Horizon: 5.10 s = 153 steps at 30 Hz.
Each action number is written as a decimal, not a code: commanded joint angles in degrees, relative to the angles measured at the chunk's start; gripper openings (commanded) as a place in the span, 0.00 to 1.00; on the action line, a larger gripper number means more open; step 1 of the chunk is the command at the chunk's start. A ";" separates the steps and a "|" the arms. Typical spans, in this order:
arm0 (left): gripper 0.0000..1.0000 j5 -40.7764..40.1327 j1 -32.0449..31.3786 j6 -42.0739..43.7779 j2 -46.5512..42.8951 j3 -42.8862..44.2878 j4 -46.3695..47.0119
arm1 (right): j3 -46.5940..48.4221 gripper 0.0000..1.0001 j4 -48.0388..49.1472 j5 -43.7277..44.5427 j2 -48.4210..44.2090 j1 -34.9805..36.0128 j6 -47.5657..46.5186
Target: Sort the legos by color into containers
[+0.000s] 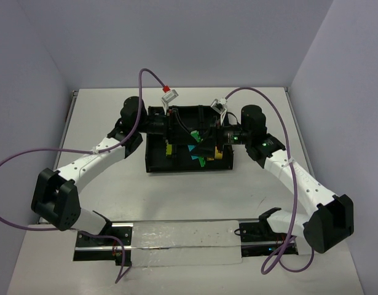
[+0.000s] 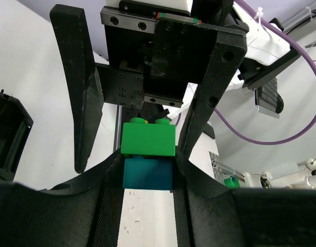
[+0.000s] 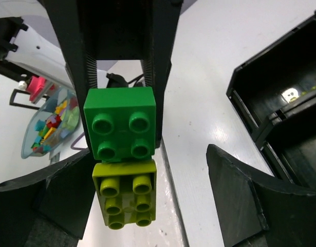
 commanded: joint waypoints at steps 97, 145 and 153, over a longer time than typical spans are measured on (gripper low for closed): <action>0.00 -60.32 29.46 6.39 10.04 0.13 -42.54 | 8.32 0.00 -5.20 25.49 13.55 -2.47 6.29; 0.91 -1.85 7.73 7.12 -6.89 -8.40 -4.31 | 2.96 0.00 22.18 2.25 11.03 -1.21 20.33; 0.86 -0.83 5.88 4.90 -3.64 -7.86 -0.76 | 3.84 0.00 24.18 0.94 11.55 0.01 21.69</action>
